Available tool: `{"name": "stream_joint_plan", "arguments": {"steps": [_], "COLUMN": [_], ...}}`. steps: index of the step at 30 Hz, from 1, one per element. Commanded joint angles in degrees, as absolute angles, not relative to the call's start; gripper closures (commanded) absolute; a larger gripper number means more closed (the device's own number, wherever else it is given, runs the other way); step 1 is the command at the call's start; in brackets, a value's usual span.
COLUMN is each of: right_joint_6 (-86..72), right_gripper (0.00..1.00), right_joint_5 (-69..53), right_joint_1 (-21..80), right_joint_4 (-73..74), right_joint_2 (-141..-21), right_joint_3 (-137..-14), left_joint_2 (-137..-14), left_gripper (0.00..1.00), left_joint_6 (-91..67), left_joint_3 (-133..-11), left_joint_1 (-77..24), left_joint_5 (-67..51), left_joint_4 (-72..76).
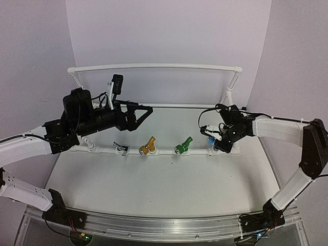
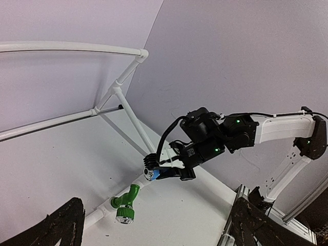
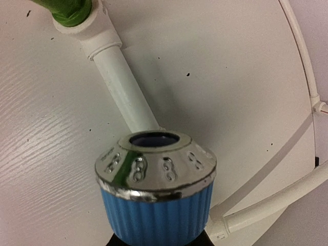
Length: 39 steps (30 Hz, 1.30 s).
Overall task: Install the water faucets
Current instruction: Screw the water faucet onto the adaptor.
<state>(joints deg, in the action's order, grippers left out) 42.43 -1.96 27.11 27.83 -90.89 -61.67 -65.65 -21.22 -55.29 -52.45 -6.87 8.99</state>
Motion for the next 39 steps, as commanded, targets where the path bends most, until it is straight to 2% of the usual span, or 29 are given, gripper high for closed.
{"name": "stream_joint_plan", "arguments": {"steps": [1, 21, 39], "right_joint_6": [34.3, 17.3, 2.7], "right_gripper": [1.0, 1.0, 1.0], "right_joint_5": [-1.6, -3.7, -2.3], "right_joint_1": [26.4, 26.3, 26.4], "right_joint_4": [31.0, 31.2, 33.5], "right_joint_2": [-91.3, -91.4, -92.8], "right_joint_3": [-59.7, -58.3, -63.8], "left_joint_2": [-64.1, -63.7, -63.7], "left_gripper": [0.0, 0.0, 0.0], "left_joint_6": [-20.6, -21.4, -21.4], "left_joint_3": [-56.6, -56.6, -56.4], "left_joint_1": [-52.2, -52.2, -52.1], "left_joint_5": [-5.5, -3.3, -1.7], "left_joint_4": [9.6, 9.3, 9.6]}}
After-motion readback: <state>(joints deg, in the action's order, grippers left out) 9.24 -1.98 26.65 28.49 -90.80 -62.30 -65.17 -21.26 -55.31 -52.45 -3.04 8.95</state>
